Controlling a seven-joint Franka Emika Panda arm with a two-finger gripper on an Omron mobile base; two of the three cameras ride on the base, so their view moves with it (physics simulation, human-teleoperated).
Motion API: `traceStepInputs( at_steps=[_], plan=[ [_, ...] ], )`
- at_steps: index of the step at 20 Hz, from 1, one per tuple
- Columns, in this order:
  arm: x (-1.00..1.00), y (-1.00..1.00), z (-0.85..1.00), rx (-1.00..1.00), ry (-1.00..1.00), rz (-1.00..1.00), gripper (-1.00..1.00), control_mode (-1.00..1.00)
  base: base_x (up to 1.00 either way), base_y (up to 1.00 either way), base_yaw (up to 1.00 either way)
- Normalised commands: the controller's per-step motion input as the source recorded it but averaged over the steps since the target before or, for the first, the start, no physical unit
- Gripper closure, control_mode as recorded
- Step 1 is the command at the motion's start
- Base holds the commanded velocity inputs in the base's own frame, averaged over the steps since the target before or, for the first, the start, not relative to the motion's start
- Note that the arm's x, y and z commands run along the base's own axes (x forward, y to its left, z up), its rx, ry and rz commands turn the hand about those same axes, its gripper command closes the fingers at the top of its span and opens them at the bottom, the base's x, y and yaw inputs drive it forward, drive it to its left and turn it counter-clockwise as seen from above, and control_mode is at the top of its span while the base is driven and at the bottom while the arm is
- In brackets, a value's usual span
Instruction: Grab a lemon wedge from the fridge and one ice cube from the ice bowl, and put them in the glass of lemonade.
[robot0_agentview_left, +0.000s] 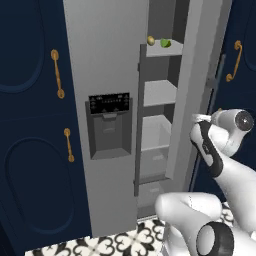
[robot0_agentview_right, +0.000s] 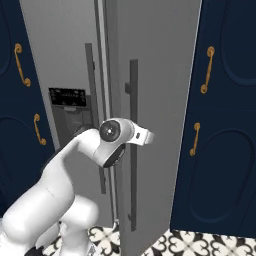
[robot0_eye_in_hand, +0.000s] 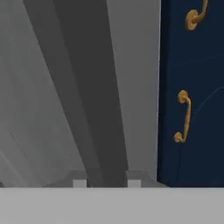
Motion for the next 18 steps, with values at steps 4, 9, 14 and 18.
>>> traceStepInputs(
  at_steps=[4,9,14,18],
  plan=[
    [-0.74,-0.95,0.25,0.05,-0.02,-0.10,1.00,-1.00,0.00,0.00,0.00],
    [-0.46,-0.62,0.43,0.01,-0.01,-0.08,-1.00,-1.00,0.00,0.00,0.00],
    [-0.68,-0.14,0.72,0.00,-0.01,-0.02,-1.00,-1.00,0.00,0.00,0.00],
    [-0.83,0.30,0.73,-0.04,-0.01,0.00,-1.00,-1.00,0.00,0.00,0.00]
  ],
)
